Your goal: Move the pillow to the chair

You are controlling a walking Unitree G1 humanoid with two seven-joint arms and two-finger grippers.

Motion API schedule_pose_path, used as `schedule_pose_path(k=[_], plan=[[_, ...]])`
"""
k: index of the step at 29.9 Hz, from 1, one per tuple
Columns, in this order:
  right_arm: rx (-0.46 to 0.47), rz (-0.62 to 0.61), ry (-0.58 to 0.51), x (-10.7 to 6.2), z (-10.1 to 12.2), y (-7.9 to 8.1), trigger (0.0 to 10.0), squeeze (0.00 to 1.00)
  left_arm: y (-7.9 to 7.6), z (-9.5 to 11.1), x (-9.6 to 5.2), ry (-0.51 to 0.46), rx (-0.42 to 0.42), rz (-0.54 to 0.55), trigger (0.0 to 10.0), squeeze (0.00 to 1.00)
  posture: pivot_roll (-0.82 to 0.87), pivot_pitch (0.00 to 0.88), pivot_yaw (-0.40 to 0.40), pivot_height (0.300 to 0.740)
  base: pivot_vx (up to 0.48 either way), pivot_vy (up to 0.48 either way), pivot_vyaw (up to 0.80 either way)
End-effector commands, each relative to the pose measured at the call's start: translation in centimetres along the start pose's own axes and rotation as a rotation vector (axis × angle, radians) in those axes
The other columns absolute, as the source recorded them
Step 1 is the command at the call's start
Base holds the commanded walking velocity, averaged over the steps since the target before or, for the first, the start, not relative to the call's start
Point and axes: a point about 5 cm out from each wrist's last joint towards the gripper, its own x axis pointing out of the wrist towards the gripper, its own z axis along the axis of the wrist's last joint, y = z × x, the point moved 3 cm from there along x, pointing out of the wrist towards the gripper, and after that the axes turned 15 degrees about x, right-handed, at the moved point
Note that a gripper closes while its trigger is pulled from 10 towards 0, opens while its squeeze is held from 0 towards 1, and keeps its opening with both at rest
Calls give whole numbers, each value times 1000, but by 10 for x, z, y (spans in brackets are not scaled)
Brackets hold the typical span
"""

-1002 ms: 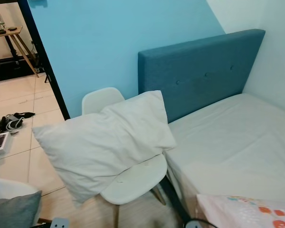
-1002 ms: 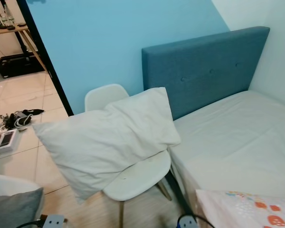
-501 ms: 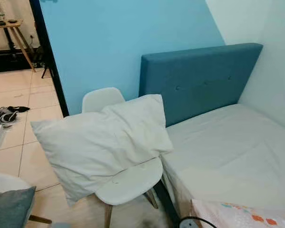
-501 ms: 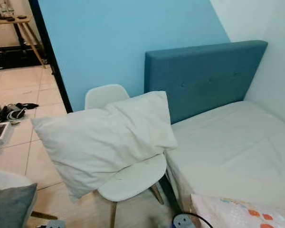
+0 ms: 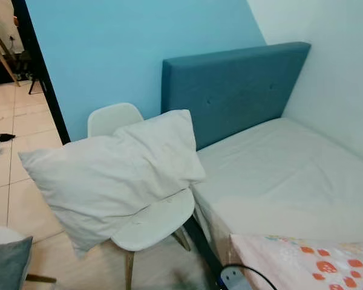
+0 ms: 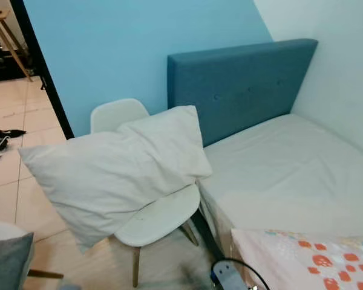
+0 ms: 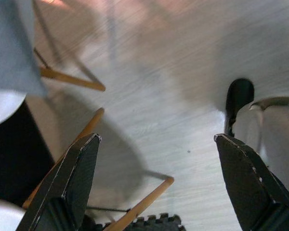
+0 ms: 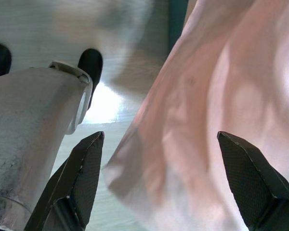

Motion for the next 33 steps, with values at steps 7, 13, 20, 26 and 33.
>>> schedule_pose_path(k=[7, 13, 20, 26, 33], plan=[[0, 1, -1, 0, 4, 0, 10000, 0, -1, -3, 0, 4, 62, -23, 10000, 0, -112, 19, -55, 740, -456, 0, 0], [0, -4, 4, 0, 5, 0, 10000, 0, -2, 0, 0, -6, 77, -28, 10000, 0, -115, 4, -48, 740, -468, 0, -561], [59, -37, -10, 0, 9, -5, 10000, 0, -2, 2, 0, -15, 87, -32, 10000, 0, -116, 0, -48, 740, -438, 0, -731], [291, -108, -104, -2, 32, -20, 10000, 0, -4, 5, 0, -39, 97, -42, 10000, 0, -120, 0, -49, 740, 0, 0, -733], [538, -148, -178, -8, 15, -58, 10000, 0, -6, 9, 0, -61, 94, -57, 10000, 0, -128, 0, -48, 740, 0, 0, -727]])
